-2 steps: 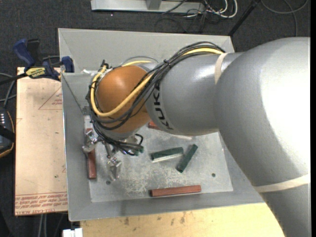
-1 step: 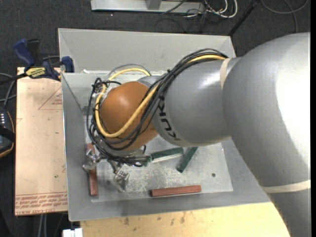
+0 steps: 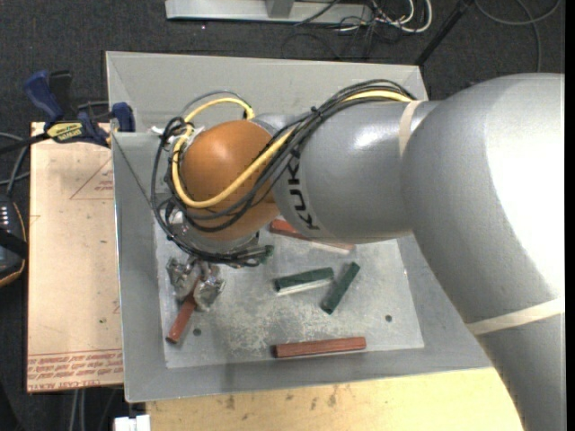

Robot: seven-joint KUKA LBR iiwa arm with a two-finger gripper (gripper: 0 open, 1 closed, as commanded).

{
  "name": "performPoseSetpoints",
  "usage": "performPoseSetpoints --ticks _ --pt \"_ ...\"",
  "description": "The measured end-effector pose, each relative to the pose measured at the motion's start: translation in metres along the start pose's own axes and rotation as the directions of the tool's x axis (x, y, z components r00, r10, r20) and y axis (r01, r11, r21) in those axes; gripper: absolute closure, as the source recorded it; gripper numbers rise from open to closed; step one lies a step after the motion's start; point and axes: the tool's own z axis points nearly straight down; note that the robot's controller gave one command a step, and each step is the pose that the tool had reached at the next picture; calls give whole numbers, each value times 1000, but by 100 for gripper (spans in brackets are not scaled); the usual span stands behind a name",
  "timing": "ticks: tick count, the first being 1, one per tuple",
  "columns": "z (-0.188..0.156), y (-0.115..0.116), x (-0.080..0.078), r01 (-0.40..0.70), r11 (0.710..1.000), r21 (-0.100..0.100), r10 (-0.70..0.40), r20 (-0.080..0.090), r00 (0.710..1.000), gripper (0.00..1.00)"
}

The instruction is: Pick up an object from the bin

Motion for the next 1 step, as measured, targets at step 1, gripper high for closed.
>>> performPoseSetpoints --ticks 1 --pt "0 0 0 0 1000 0 0 0 1000 100"
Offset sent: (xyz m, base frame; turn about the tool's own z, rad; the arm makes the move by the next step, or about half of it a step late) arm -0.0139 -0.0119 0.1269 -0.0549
